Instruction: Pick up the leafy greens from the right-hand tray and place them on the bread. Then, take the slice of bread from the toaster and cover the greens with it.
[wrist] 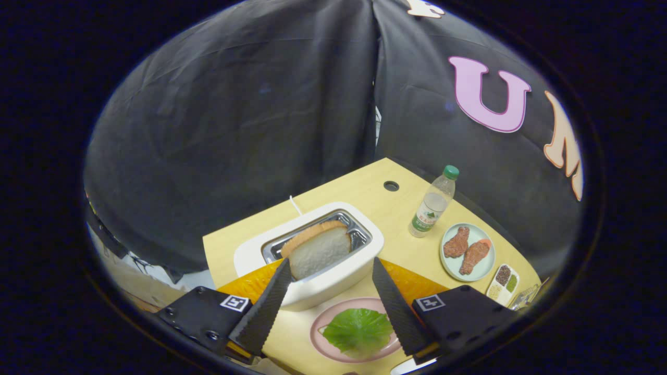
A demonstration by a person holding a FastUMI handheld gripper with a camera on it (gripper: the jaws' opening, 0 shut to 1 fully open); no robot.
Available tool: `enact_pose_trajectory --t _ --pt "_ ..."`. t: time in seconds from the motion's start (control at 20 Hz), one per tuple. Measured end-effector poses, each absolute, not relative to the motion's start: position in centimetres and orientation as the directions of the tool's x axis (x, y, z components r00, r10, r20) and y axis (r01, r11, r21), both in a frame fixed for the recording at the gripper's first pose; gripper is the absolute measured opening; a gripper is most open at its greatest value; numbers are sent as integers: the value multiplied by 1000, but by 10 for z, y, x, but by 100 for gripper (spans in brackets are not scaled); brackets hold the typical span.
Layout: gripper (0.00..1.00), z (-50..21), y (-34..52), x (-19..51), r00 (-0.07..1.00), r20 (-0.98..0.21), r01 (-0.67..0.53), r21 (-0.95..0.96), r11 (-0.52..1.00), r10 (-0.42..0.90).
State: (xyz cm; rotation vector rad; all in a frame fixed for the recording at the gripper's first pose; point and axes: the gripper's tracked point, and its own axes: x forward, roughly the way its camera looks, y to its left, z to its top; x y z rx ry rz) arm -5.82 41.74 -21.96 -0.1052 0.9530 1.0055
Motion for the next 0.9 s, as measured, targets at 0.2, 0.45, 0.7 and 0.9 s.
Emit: enact_pose_trajectory --t 0.2,0.45,0.7,0.9 --pt "99 -219 443 -56 163 -710 -714 395 578 686" --pt "98 -242 455 -57 151 -756 -703 371 607 637" --pt "89 -253 460 -68 116 -782 -692 379 615 612" --pt "51 -251 451 -64 128 -788 -665 383 641 603"
